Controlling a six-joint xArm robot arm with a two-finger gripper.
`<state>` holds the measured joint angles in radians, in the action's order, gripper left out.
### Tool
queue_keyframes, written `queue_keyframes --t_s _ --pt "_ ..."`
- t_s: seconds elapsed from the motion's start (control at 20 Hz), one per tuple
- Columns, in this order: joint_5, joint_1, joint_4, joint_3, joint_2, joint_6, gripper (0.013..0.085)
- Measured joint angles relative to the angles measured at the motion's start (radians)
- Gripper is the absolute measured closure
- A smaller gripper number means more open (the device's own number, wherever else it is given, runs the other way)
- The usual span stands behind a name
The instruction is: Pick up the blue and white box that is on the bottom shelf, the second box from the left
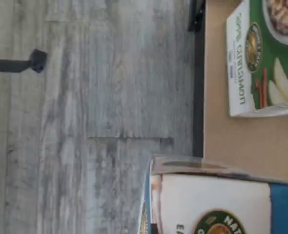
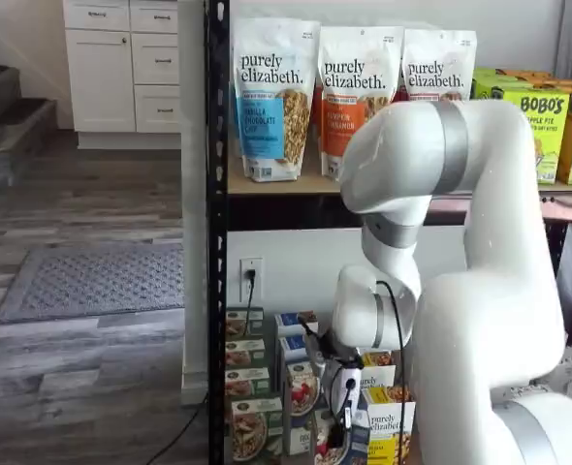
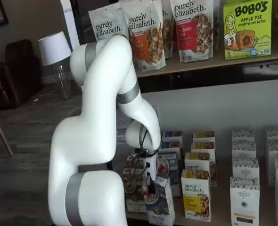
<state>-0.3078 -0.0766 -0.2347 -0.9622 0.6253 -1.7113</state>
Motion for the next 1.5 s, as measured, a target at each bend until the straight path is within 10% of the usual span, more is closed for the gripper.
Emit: queue_keyframes --t_s 1.5 --pt "-0.180 -0.096 0.090 0.457 -0.654 0.196 0.0530"
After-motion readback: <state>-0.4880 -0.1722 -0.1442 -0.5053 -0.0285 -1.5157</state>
